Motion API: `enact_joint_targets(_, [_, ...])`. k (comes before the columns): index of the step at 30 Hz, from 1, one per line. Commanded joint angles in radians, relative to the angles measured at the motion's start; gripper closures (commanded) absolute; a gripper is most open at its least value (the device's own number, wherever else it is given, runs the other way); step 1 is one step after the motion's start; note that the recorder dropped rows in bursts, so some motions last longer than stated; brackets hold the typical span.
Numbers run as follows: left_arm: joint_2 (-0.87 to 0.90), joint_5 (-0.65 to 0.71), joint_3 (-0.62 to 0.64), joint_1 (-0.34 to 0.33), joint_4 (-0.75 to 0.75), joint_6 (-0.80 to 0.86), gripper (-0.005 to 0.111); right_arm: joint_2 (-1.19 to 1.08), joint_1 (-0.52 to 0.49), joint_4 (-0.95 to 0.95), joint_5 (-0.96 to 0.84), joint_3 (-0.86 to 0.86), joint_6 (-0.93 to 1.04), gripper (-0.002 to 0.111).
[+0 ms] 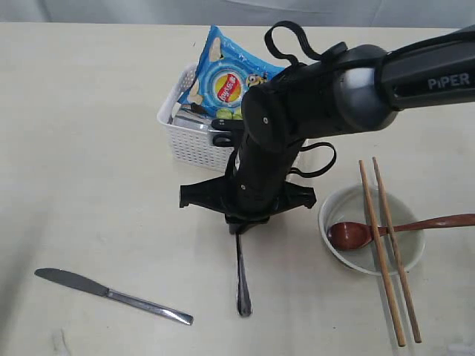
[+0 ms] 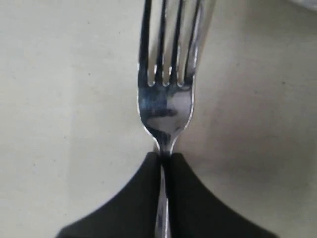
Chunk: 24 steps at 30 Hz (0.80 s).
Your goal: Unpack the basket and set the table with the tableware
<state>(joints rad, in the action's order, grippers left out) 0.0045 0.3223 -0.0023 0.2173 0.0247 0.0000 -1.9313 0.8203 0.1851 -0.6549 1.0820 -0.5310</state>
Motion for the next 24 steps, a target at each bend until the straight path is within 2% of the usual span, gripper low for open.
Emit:
enact_joint_targets(1, [-0.005, -0.002, 0.002, 0.004, -0.004, 0.000, 0.107, 0.004, -0.005, -0.015, -0.028, -0.002, -0.011, 0.108])
enact_joint_targets(5, [-0.005, -0.002, 0.002, 0.004, -0.004, 0.000, 0.107, 0.004, -0.005, -0.021, -0.034, -0.002, -0.007, 0.107])
enact_joint_targets(8, [-0.005, -0.002, 0.002, 0.004, -0.004, 0.000, 0.107, 0.004, -0.005, -0.021, -0.034, -0.002, -0.011, 0.092])
enact_joint_targets(12, [-0.005, -0.002, 0.002, 0.004, -0.004, 0.000, 0.107, 0.006, -0.005, -0.027, -0.043, -0.001, -0.003, 0.066])
enact_joint_targets(13, [-0.005, -0.002, 0.002, 0.004, -0.004, 0.000, 0.107, 0.010, -0.005, -0.034, -0.051, -0.001, -0.003, 0.064])
enact_joint_targets(20, [-0.005, -0.002, 0.002, 0.004, -0.004, 0.000, 0.107, 0.051, -0.005, -0.096, -0.232, 0.147, 0.093, 0.063])
enact_joint_targets(24, [-0.005, -0.002, 0.002, 0.004, -0.004, 0.000, 0.107, 0.089, 0.040, 0.000, -0.319, 0.247, 0.382, 0.063])
